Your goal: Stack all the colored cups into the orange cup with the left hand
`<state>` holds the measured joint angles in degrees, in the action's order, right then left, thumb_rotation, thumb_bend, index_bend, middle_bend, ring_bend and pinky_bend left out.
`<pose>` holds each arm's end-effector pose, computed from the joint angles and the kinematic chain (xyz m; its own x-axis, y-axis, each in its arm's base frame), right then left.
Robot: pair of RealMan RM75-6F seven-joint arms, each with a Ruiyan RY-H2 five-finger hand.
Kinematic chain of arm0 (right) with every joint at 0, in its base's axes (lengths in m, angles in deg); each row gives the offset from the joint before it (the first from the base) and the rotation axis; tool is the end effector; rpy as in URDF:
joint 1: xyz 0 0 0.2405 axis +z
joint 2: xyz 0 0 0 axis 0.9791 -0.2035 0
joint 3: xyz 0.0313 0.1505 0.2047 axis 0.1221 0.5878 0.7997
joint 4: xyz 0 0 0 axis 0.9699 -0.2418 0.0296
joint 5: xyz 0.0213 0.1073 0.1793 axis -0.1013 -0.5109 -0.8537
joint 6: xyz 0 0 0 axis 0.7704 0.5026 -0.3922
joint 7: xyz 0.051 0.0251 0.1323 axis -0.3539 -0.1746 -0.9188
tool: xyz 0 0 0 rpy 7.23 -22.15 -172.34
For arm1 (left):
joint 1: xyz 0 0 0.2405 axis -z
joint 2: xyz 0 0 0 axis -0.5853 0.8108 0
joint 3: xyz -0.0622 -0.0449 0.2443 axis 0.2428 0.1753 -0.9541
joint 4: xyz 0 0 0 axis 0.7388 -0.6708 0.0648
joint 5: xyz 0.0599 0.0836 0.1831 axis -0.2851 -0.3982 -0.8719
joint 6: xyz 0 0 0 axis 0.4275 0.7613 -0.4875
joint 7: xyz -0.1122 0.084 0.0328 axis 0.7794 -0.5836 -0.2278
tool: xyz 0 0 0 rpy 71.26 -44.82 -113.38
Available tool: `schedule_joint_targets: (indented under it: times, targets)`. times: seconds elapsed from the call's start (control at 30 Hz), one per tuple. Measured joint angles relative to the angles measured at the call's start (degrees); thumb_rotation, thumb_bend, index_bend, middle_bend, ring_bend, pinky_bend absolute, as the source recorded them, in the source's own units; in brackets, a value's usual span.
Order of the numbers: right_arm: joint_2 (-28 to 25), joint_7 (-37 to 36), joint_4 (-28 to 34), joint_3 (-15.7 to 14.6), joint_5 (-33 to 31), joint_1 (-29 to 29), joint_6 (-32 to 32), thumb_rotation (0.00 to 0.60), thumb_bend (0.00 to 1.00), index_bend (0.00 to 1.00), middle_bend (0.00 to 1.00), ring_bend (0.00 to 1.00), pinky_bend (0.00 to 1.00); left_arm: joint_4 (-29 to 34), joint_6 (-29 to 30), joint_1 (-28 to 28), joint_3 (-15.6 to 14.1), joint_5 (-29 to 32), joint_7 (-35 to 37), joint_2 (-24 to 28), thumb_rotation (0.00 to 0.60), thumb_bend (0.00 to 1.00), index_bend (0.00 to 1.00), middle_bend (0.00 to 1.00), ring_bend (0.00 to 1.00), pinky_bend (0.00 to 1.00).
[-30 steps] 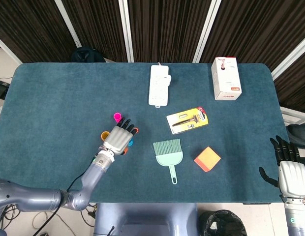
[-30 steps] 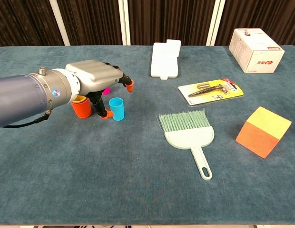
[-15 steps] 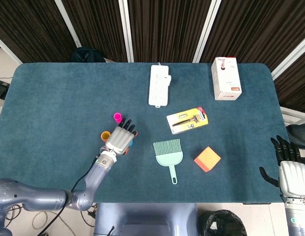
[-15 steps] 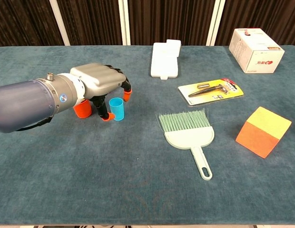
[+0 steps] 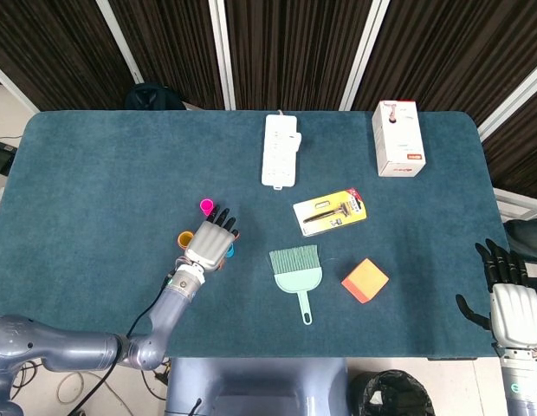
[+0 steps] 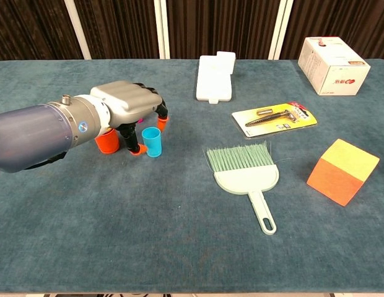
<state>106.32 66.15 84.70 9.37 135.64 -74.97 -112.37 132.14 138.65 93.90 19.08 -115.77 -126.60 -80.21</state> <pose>-0.3136 -0.1850 0.1506 0.3320 0.0959 0.9384 -0.9430 0.0571 0.3278 -0.0842 0.3423 -0.0689 0.7498 0.2017 0.6301 0.6426 -0.4491 -0.6208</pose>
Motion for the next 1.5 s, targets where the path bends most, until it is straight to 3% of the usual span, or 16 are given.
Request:
schedule_joint_targets:
  times: [0.6,1.0,1.23,1.5]
  targets:
    - [-0.02,-0.12,0.04,0.07,-0.11,-0.03,0.00,0.600,0.34,0.09,0.05,0.09,0.04,0.49,0.50,-0.25,0.19,-0.66,0.33,0.40,0.600,0.34,0.47,0.20,0.00,0.00]
    - [-0.08,-0.02,0.23,0.00,0.08,-0.09,-0.13,0.600,0.34,0.09,0.05,0.09,0.04,10.43,4.90,-1.00,2.63,-3.52,0.38,9.30,0.600,0.34,0.45,0.20,0.00,0.00]
    - [-0.17,0.18,0.48,-0.04,0.23,-0.18,-0.33,0.600,0.34,0.09,0.05,0.09,0.04,14.62,5.40,-3.63,1.17,-4.59,2.34,15.76,0.600,0.34,0.44,0.20,0.00,0.00]
    - [0.11,0.62,0.27,-0.05,0.01,-0.02,0.05,0.600,0.34,0.09,0.05,0.09,0.04,12.70,3.22,-5.70,-0.77,-6.16,6.66,17.09,0.600,0.34,0.44,0.20,0.00,0.00]
